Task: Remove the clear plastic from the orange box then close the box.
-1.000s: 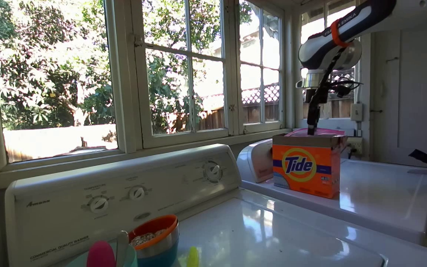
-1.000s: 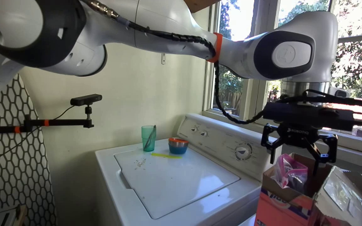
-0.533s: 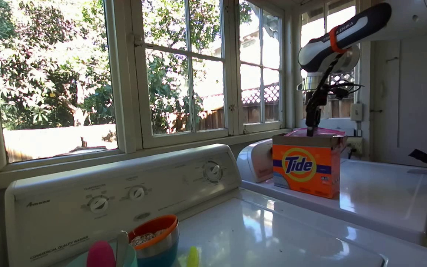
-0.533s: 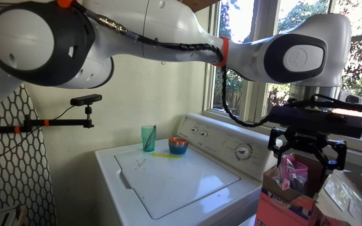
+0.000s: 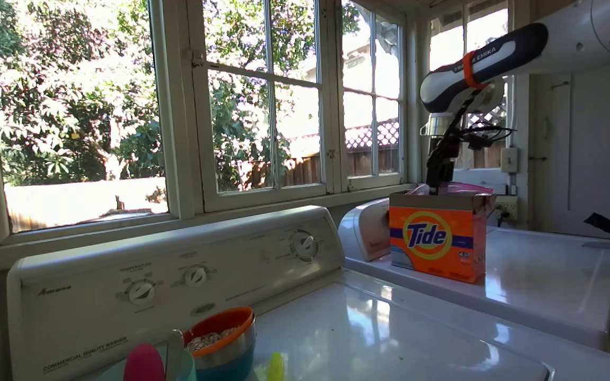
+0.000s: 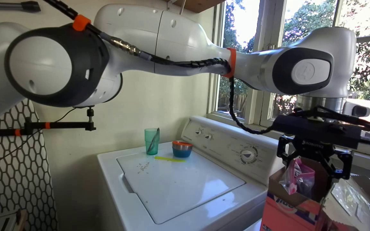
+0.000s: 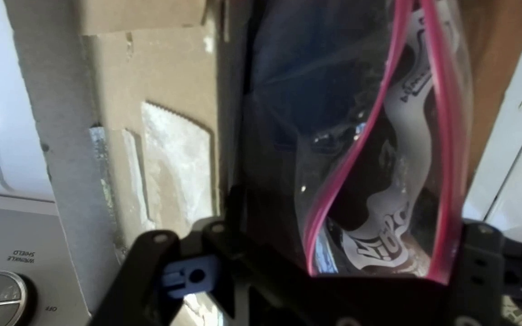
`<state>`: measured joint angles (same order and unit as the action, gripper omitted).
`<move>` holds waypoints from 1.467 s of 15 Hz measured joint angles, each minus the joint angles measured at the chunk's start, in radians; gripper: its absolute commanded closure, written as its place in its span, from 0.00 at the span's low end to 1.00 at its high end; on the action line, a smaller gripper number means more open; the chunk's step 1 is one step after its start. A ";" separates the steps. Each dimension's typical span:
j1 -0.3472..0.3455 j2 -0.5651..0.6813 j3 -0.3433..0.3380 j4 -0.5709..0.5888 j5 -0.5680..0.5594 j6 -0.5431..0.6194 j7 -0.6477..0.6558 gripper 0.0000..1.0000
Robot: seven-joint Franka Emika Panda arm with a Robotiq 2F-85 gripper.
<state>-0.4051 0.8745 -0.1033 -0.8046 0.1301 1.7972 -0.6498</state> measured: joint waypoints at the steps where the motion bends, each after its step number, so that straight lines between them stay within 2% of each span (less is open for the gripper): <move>1: 0.001 0.006 0.000 0.006 0.000 0.000 0.004 0.42; 3: 0.001 0.016 0.000 0.015 0.000 -0.003 0.008 0.60; 8: 0.001 0.022 -0.001 0.030 0.000 -0.052 0.010 0.98; 15: 0.000 0.020 -0.008 0.069 -0.002 -0.137 0.010 1.00; 22: -0.003 -0.004 -0.018 0.078 -0.013 -0.152 -0.024 1.00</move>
<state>-0.4084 0.8709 -0.1212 -0.7269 0.1166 1.6453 -0.6738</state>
